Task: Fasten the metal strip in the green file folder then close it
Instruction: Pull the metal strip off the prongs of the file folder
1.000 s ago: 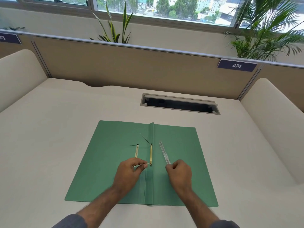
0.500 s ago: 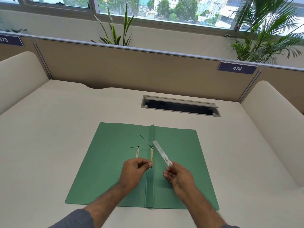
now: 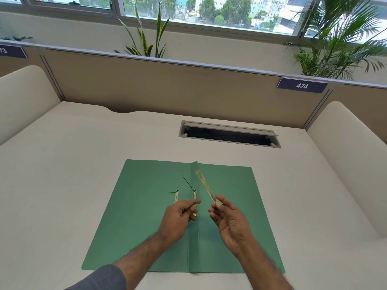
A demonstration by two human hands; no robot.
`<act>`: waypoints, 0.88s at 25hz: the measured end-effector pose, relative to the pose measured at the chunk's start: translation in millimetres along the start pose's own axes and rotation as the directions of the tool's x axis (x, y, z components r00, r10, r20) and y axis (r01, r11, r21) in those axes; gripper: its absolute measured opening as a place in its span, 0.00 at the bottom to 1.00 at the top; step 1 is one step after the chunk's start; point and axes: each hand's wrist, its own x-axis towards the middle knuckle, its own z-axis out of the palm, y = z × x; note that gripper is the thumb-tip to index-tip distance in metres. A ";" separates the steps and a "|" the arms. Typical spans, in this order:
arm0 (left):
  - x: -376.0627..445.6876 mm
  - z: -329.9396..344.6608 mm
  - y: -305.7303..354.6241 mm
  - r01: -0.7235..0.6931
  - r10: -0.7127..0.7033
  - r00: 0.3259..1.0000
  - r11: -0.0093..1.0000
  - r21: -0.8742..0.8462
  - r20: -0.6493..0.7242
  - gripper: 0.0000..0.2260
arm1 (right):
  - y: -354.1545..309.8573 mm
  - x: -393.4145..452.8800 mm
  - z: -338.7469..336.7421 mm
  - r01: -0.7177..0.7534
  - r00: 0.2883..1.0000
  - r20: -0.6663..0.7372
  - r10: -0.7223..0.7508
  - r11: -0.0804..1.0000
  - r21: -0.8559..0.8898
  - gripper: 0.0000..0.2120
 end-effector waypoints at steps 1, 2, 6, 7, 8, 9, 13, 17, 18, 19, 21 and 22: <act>-0.3 0.6 0.3 -0.014 0.013 1.000 1.000 0.025 0.009 0.16 | 1.7 -1.8 2.8 -0.016 0.999 0.030 0.016 0.999 -0.033 0.13; -0.8 1.1 0.8 -0.032 0.031 0.999 0.998 0.053 0.018 0.15 | 3.1 -3.5 5.1 -0.030 0.998 0.060 0.034 0.998 -0.058 0.16; -2.9 1.6 4.2 -0.146 0.144 0.989 0.961 0.235 0.027 0.11 | 9.0 -10.6 14.0 -0.038 0.979 0.192 0.074 0.982 -0.184 0.14; -3.2 1.4 5.3 -0.160 0.161 0.987 0.950 0.269 0.018 0.11 | 10.5 -12.5 15.4 -0.027 0.976 0.207 0.072 0.977 -0.210 0.13; -3.5 1.1 6.3 -0.162 0.166 0.986 0.943 0.289 0.008 0.12 | 12.4 -13.5 15.6 -0.016 0.974 0.214 0.068 0.972 -0.236 0.14; -3.6 0.7 6.9 -0.159 0.168 0.986 0.939 0.304 -0.003 0.12 | 13.5 -14.4 15.4 -0.006 0.974 0.215 0.066 0.964 -0.267 0.15; -5.0 1.1 8.2 -0.155 0.171 0.985 0.933 0.323 -0.020 0.11 | 15.7 -17.5 12.0 0.050 0.975 0.221 0.036 0.928 -0.369 0.20; -6.3 1.7 9.0 -0.186 0.191 0.981 0.922 0.339 0.017 0.10 | 14.7 -19.0 11.1 0.075 0.979 0.204 0.004 0.922 -0.379 0.21; -6.4 1.8 9.2 -0.190 0.194 0.981 0.918 0.349 0.024 0.10 | 14.1 -19.6 11.7 0.076 0.978 0.207 0.005 0.921 -0.381 0.20; -6.5 1.9 9.3 -0.193 0.196 0.980 0.914 0.358 0.029 0.10 | 13.6 -20.2 12.5 0.076 0.977 0.212 0.007 0.920 -0.383 0.20; -7.3 2.4 8.6 -0.194 0.196 0.980 0.912 0.361 0.029 0.11 | 13.3 -21.0 14.1 0.081 0.976 0.219 0.007 0.917 -0.391 0.20; -7.6 2.4 8.1 -0.191 0.194 0.981 0.915 0.356 0.026 0.11 | 13.8 -21.1 14.6 0.086 0.976 0.219 0.005 0.912 -0.401 0.19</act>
